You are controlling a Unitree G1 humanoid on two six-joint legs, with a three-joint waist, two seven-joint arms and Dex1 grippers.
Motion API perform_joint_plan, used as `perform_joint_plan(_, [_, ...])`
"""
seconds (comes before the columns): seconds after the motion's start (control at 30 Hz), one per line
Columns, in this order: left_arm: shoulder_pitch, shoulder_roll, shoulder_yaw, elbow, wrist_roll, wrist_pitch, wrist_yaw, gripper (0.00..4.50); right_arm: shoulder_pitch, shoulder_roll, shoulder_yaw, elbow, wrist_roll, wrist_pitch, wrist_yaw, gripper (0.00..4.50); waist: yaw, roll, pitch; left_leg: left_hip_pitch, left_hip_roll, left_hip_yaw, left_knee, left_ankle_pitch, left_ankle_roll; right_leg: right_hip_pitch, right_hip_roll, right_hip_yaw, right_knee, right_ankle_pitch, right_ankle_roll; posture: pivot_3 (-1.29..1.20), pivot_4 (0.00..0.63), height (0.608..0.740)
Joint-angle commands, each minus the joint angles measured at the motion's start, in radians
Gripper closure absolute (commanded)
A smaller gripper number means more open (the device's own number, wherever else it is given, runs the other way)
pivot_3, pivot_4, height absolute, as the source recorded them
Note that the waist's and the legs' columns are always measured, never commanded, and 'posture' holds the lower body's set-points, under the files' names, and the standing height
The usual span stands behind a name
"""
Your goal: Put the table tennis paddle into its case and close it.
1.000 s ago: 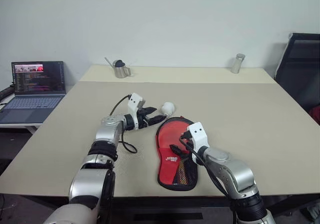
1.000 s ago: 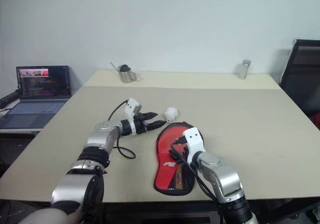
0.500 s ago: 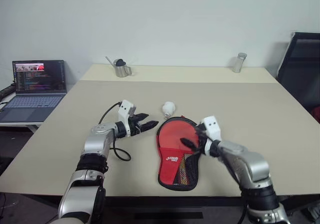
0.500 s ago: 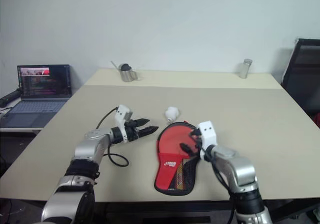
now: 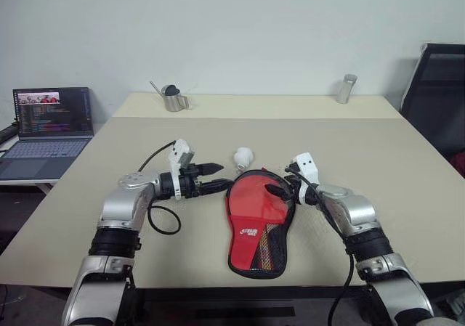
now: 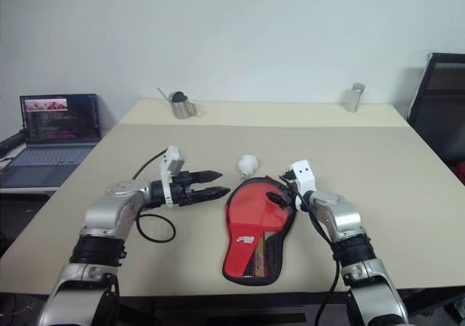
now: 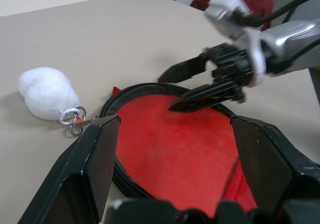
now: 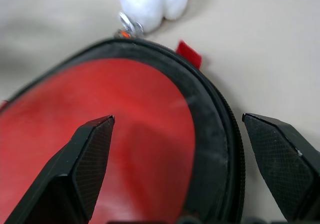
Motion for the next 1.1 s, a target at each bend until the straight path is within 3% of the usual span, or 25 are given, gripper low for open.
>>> perform_joint_plan(0.03, [-0.035, 0.024, 0.000, -0.060, -0.041, 0.021, -0.027, 0.69, -0.066, 0.013, -0.013, 0.089, -0.015, -0.097, 0.015, 0.00, 0.000, 0.000, 0.000, 0.000, 0.000, 0.000, 0.000, 0.000, 0.000, 0.000, 0.000, 0.000, 0.000, 0.000, 0.000, 0.00, 0.150, 0.740])
perform_joint_plan(0.23, [-0.033, 0.070, -0.039, -0.086, -0.050, 0.033, -0.098, 0.69, -0.113, 0.021, -0.025, 0.215, 0.001, -0.119, 0.075, 0.00, -0.001, 0.001, 0.001, 0.000, 0.000, 0.000, 0.000, 0.000, 0.000, 0.000, 0.000, 0.000, -0.001, 0.000, 0.000, 0.00, 0.150, 0.740])
perform_joint_plan(0.3, [-0.044, 0.094, -0.057, -0.064, -0.030, 0.005, -0.121, 0.67, -0.113, 0.016, -0.018, 0.219, 0.002, -0.108, 0.109, 0.38, -0.001, 0.001, 0.001, 0.000, 0.000, 0.000, 0.000, 0.000, 0.000, 0.000, 0.000, 0.000, -0.001, 0.000, 0.000, 0.00, 0.150, 0.740])
perform_joint_plan(0.73, [-0.069, 0.188, -0.129, -0.049, -0.002, -0.050, -0.243, 0.67, -0.047, 0.019, -0.012, 0.128, 0.005, -0.051, 0.166, 4.45, -0.010, 0.002, 0.001, 0.000, 0.001, 0.000, -0.001, 0.000, 0.000, 0.000, 0.000, 0.000, -0.002, 0.000, 0.000, 0.00, 0.150, 0.740])
perform_joint_plan(1.1, [-0.051, 0.199, -0.134, -0.070, -0.004, -0.035, -0.244, 0.67, 0.053, 0.016, 0.029, -0.046, 0.015, -0.007, 0.224, 4.48, -0.016, 0.002, 0.001, 0.000, 0.001, 0.000, -0.001, 0.000, 0.000, 0.000, 0.000, 0.000, -0.002, 0.000, 0.000, 0.00, 0.150, 0.740])
